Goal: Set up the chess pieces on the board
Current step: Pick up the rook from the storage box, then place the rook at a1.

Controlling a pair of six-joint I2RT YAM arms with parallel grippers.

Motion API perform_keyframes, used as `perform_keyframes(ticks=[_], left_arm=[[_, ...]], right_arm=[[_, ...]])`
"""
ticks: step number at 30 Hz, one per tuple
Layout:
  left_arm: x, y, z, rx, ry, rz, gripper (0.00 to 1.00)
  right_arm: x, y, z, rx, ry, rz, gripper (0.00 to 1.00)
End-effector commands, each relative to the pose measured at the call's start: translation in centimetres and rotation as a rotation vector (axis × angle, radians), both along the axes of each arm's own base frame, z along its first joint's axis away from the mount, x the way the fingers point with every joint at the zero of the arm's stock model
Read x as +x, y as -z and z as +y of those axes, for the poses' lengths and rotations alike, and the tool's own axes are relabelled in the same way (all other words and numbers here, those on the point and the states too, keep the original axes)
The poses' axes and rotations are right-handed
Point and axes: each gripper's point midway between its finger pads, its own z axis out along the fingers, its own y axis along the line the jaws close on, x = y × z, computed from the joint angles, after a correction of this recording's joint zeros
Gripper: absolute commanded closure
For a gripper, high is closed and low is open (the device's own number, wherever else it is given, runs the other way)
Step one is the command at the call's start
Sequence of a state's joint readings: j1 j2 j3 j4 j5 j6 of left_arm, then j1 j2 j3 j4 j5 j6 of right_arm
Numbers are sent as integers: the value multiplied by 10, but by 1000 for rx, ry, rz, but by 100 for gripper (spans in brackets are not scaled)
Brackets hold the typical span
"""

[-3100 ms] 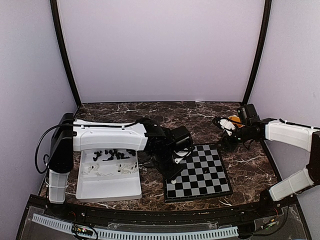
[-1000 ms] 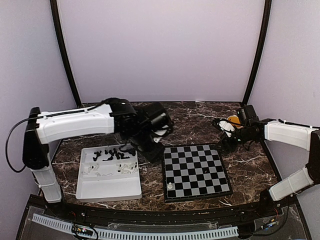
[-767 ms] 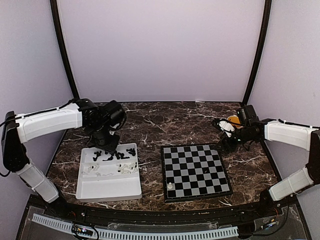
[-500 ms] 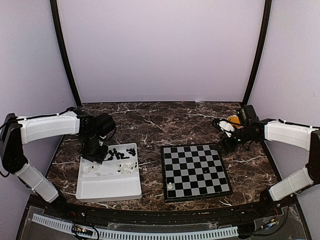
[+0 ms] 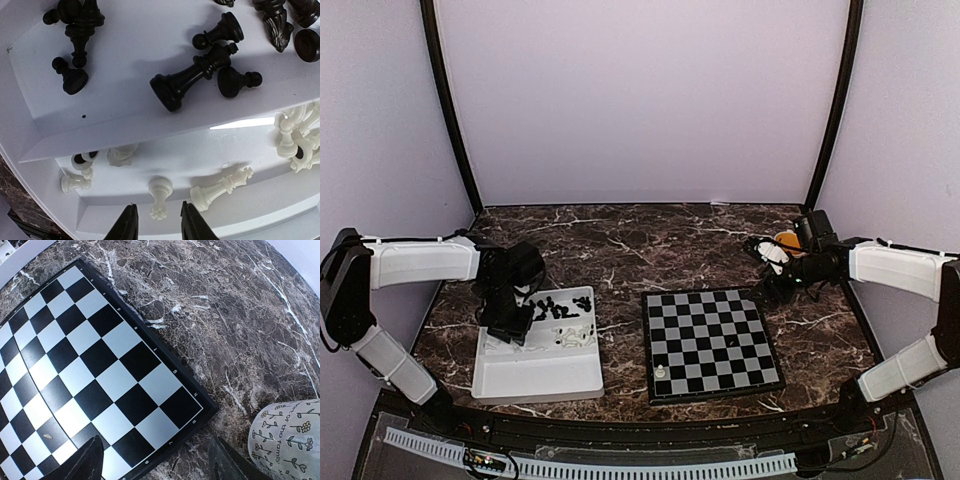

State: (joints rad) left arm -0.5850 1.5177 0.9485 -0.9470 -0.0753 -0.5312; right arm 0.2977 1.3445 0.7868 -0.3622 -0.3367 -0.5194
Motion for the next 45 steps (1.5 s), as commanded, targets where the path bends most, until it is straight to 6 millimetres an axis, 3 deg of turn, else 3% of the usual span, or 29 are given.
perform_keyframes(ticks=[1, 8, 14, 21, 24, 26, 29, 33, 36, 42, 45], left_arm=[[-7, 9, 3, -13, -15, 30, 68], [-16, 23, 5, -14, -13, 70, 75], [-12, 17, 4, -17, -11, 51, 83], [-3, -15, 2, -21, 11, 0, 92], [16, -51, -11, -37, 60, -115, 94], [27, -76, -31, -60, 143, -205, 95], [29, -106, -85, -146, 343, -298, 96], [1, -116, -166, -271, 621, -299, 97], [-31, -100, -208, -282, 798, -254, 98], [-77, -61, -245, -239, 1010, -135, 97], [-96, -52, -265, -268, 1089, -102, 97]], right_arm=[[-2, 3, -1, 2, -8, 5, 27], [-2, 4, -1, 0, -7, 7, 27], [-2, 4, -1, -1, -5, 7, 27], [-1, 5, -1, -3, -6, 10, 27], [-1, 6, -1, -5, -5, 14, 27], [-1, 6, -1, -5, -7, 14, 27], [-1, 6, -1, -6, -6, 11, 27], [-1, 6, -2, -10, -3, 11, 27], [-1, 5, -2, -11, -3, 7, 27], [-2, 5, -2, -9, -6, 7, 27], [-2, 5, -2, -9, -8, 10, 27]])
